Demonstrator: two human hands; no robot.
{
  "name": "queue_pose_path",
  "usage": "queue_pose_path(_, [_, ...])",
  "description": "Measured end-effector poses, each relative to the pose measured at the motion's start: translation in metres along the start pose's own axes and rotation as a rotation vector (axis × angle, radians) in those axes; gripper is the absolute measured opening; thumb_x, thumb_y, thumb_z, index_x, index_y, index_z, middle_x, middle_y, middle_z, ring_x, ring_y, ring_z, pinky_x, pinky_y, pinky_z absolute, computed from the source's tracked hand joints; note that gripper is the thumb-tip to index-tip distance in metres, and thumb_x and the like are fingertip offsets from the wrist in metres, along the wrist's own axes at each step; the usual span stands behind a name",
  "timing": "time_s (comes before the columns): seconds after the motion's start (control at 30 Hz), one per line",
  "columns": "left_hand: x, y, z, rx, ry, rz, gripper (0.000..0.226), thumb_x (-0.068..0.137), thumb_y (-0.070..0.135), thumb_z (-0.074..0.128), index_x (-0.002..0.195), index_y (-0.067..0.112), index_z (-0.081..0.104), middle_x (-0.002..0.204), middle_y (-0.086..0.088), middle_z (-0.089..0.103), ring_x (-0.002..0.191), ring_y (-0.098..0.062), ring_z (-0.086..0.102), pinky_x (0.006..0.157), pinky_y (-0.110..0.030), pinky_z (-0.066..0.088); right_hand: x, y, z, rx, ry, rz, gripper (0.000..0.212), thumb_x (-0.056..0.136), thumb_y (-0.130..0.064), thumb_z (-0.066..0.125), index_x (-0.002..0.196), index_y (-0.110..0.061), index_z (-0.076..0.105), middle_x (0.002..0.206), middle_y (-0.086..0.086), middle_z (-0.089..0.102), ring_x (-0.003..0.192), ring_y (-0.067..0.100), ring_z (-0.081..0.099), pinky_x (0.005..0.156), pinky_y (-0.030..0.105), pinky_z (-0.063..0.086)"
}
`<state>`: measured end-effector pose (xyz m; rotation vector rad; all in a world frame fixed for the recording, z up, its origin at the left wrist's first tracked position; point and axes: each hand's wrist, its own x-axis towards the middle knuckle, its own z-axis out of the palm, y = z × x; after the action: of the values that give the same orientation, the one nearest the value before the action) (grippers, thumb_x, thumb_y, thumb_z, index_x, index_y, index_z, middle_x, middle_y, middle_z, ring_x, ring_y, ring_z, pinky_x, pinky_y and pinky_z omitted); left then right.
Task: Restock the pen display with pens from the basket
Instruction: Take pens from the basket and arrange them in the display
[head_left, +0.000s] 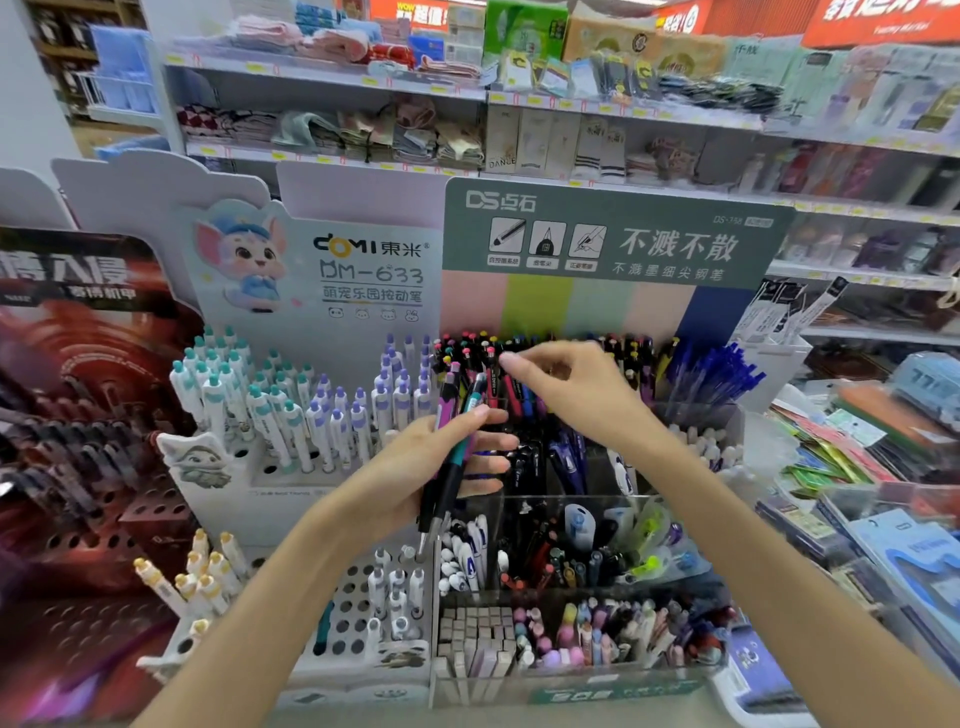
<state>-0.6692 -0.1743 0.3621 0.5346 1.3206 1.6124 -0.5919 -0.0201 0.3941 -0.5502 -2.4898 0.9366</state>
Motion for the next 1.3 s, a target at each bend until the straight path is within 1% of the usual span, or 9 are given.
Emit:
queue_pose_path(0.1, [0.000, -0.003, 0.003, 0.045, -0.044, 0.002, 0.021, 0.095, 0.026, 0.052, 0.111, 0.016, 0.063, 0.087, -0.001, 0.074, 0.071, -0.010, 0.070, 0.064, -0.022, 0.058, -0.013, 0.003, 0.010, 0.203, -0.205, 0.147, 0.025, 0.081, -0.050, 0.066, 0.087, -0.028, 0.075, 0.082, -0.013, 0.074, 0.082, -0.003, 0.065, 0.080, 0.019, 0.048])
queue_pose_path(0.23, [0.004, -0.009, 0.006, 0.184, -0.046, 0.022, 0.016, 0.092, 0.020, 0.059, 0.108, 0.017, 0.061, 0.083, -0.001, 0.074, 0.069, -0.010, 0.069, 0.057, -0.018, 0.053, -0.020, 0.009, 0.009, 0.263, -0.252, 0.241, 0.024, 0.083, -0.041, 0.069, 0.090, -0.019, 0.075, 0.068, -0.016, 0.068, 0.056, -0.011, 0.056, 0.056, 0.006, 0.039])
queue_pose_path(0.33, [0.005, -0.011, 0.010, 0.227, -0.031, 0.040, 0.014, 0.093, 0.026, 0.057, 0.106, 0.021, 0.061, 0.086, -0.002, 0.075, 0.069, -0.010, 0.070, 0.056, -0.017, 0.052, -0.020, 0.013, 0.005, 0.317, -0.259, 0.345, 0.021, 0.086, -0.037, 0.066, 0.094, -0.019, 0.073, 0.058, -0.018, 0.060, 0.052, -0.004, 0.050, 0.053, 0.012, 0.036])
queue_pose_path(0.47, [0.005, -0.007, 0.011, 0.135, 0.054, 0.088, 0.022, 0.096, 0.031, 0.050, 0.102, 0.016, 0.064, 0.088, -0.003, 0.076, 0.070, -0.010, 0.071, 0.056, -0.016, 0.054, -0.013, 0.008, 0.001, 0.675, -0.097, 0.412, 0.012, 0.094, -0.020, 0.057, 0.095, -0.010, 0.061, 0.079, 0.000, 0.063, 0.060, 0.006, 0.059, 0.054, 0.017, 0.044])
queue_pose_path(0.6, [0.003, 0.001, -0.004, -0.010, 0.232, 0.150, 0.022, 0.098, 0.027, 0.048, 0.099, 0.013, 0.065, 0.086, -0.003, 0.076, 0.070, -0.012, 0.073, 0.055, -0.017, 0.056, -0.008, 0.001, -0.013, 0.898, 0.222, 0.293, 0.012, 0.098, -0.014, 0.049, 0.106, -0.005, 0.049, 0.093, 0.010, 0.065, 0.064, 0.008, 0.068, 0.057, 0.014, 0.053])
queue_pose_path(0.73, [0.002, 0.009, -0.020, -0.111, 0.393, 0.195, 0.021, 0.099, 0.024, 0.048, 0.095, 0.011, 0.064, 0.077, -0.003, 0.075, 0.064, -0.012, 0.072, 0.057, -0.019, 0.058, -0.002, -0.003, -0.015, 0.629, 0.413, -0.036, 0.015, 0.096, -0.008, 0.052, 0.109, -0.011, 0.045, 0.091, 0.009, 0.069, 0.074, 0.014, 0.070, 0.072, 0.023, 0.056])
queue_pose_path(0.97, [-0.002, 0.011, -0.028, -0.115, 0.403, 0.200, 0.020, 0.098, 0.024, 0.050, 0.096, 0.011, 0.065, 0.081, -0.004, 0.076, 0.067, -0.013, 0.072, 0.056, -0.020, 0.057, 0.011, -0.007, 0.014, -0.148, 0.374, -0.389, 0.023, 0.093, -0.020, 0.059, 0.115, -0.012, 0.055, 0.093, 0.000, 0.071, 0.074, 0.013, 0.068, 0.070, 0.033, 0.057])
queue_pose_path(1.17, [-0.003, 0.008, -0.028, -0.107, 0.371, 0.167, 0.021, 0.099, 0.023, 0.049, 0.098, 0.011, 0.065, 0.081, -0.004, 0.076, 0.065, -0.013, 0.072, 0.056, -0.020, 0.057, 0.040, -0.013, 0.003, -0.368, 0.193, -0.262, 0.030, 0.077, -0.041, 0.074, 0.096, -0.018, 0.071, 0.093, -0.004, 0.050, 0.100, 0.017, 0.042, 0.087, 0.032, 0.040])
queue_pose_path(1.3, [-0.003, 0.007, -0.028, -0.106, 0.361, 0.145, 0.021, 0.098, 0.023, 0.049, 0.100, 0.010, 0.065, 0.081, -0.005, 0.076, 0.065, -0.013, 0.072, 0.056, -0.020, 0.057, 0.054, -0.026, 0.002, -0.461, 0.036, -0.221, 0.032, 0.073, -0.046, 0.077, 0.095, -0.023, 0.075, 0.089, -0.002, 0.047, 0.115, 0.025, 0.041, 0.092, 0.035, 0.038])
